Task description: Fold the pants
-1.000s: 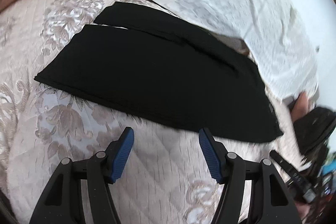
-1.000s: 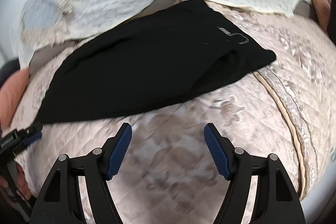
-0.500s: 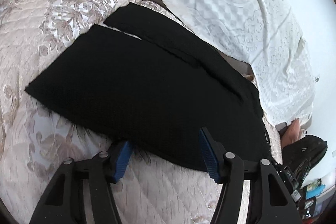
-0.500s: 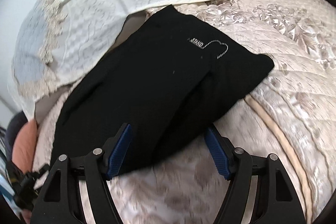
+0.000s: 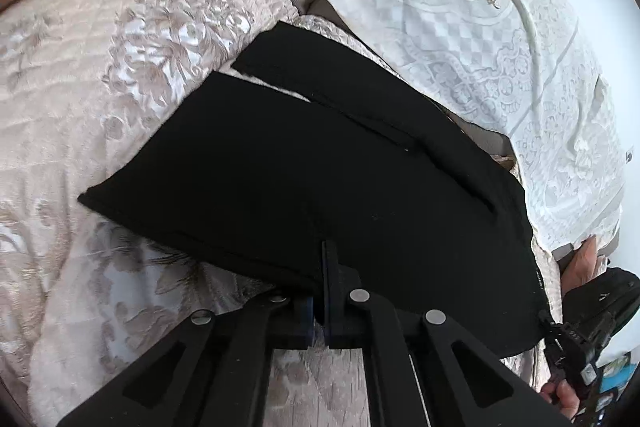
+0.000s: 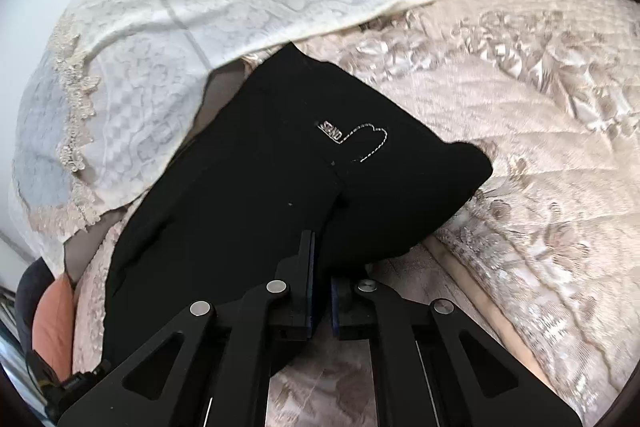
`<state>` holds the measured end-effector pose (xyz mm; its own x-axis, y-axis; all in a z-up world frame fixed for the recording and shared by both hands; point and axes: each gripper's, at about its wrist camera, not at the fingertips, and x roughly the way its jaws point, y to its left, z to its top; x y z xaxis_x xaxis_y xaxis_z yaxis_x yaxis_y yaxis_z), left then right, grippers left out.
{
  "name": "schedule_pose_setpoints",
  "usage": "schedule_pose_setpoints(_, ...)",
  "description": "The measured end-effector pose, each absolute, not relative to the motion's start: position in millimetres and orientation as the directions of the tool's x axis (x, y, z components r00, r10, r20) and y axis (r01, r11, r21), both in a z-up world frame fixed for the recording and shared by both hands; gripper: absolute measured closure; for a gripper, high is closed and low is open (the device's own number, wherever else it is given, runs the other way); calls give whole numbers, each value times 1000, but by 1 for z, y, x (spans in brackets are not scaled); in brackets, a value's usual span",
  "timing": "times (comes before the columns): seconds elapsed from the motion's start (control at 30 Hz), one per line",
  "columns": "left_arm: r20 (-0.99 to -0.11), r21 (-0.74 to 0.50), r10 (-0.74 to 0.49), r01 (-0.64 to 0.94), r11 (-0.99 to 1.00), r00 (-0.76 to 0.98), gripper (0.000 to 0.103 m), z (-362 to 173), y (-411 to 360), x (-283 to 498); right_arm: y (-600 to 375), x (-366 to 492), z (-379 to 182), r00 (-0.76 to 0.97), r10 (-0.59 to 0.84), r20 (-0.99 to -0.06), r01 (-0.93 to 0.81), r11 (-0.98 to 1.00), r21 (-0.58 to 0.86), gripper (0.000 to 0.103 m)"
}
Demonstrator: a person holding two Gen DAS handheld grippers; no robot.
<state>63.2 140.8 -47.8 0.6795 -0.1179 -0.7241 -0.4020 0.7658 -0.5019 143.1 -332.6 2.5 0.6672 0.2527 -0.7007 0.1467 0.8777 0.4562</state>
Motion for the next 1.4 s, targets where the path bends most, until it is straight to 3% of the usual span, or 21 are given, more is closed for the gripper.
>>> schedule_pose_setpoints(0.37, -733, -472, -131, -361, 804, 667, 99, -28, 134, 6, -340, 83, 27, 652, 275, -707, 139, 873, 468, 98)
schedule_pose_setpoints(0.7, -761, -439, -165, -312, 842, 627, 99, -31, 112, -31, -359, 37, 16, 577, 278, -768, 181, 873, 452, 98)
schedule_pose_setpoints(0.77, -773, -440, -181, -308, 843, 609, 99, -40, 112, -29, -367, 38, 3, 545, 290, -787, 215, 859, 465, 97)
schedule_pose_setpoints(0.8, -774, -440, -182, -308, 844, 607, 99, -42, 112, -29, -369, 39, 0, 543, 296, -786, 227, 850, 476, 88)
schedule_pose_setpoints(0.83, -772, -433, -175, -305, 848, 611, 97, -41, 112, -28, -371, 38, 2, 551, 285, -784, 237, 848, 475, 77)
schedule_pose_setpoints(0.87, -771, -427, -169, -302, 852, 613, 96, -40, 111, -29, -374, 36, 5, 570, 269, -776, 250, 843, 476, 74)
schedule_pose_setpoints(1.03, -760, -390, -122, -298, 871, 638, 88, -29, 113, -34, -381, 33, 11, 613, 262, -745, 287, 805, 519, 74)
schedule_pose_setpoints(1.23, -783, -313, -1, -392, 865, 622, 84, -28, 131, -46, -393, 17, 23, 627, 110, -771, 356, 840, 410, 74)
schedule_pose_setpoints(1.4, -820, -255, 97, -511, 821, 564, 84, -35, 154, -57, -402, 17, 9, 575, 82, -814, 388, 849, 359, 74)
